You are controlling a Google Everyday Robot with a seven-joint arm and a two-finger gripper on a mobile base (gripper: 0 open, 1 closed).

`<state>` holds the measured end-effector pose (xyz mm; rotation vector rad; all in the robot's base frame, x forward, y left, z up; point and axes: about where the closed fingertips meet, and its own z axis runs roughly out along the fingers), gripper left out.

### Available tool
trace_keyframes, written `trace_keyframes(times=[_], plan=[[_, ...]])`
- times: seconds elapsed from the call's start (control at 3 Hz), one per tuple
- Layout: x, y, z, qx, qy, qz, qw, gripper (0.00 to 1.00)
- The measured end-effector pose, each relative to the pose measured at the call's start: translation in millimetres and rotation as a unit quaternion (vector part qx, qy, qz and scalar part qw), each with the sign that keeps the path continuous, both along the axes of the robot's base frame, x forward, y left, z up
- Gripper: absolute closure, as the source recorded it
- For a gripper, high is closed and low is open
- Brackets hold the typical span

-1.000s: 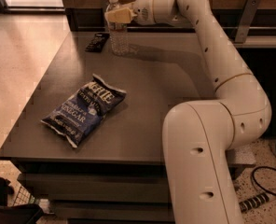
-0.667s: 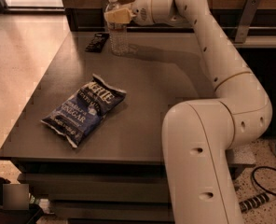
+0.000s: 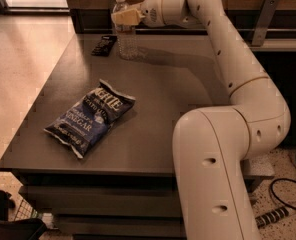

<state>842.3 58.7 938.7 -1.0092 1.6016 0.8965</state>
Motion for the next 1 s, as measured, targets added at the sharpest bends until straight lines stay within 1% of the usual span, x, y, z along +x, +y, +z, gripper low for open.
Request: trace_keyframes(times=[0.33, 0.67, 1.0], plan=[[0.0, 0.0, 0.3, 0.000, 0.000, 0.000, 1.0000, 0.20], [0.0, 4.5, -1.9, 0.000, 0.002, 0.003, 1.0000, 0.00], [0.0, 4.6, -2.0, 0.000, 0.002, 0.003, 1.0000, 0.00]])
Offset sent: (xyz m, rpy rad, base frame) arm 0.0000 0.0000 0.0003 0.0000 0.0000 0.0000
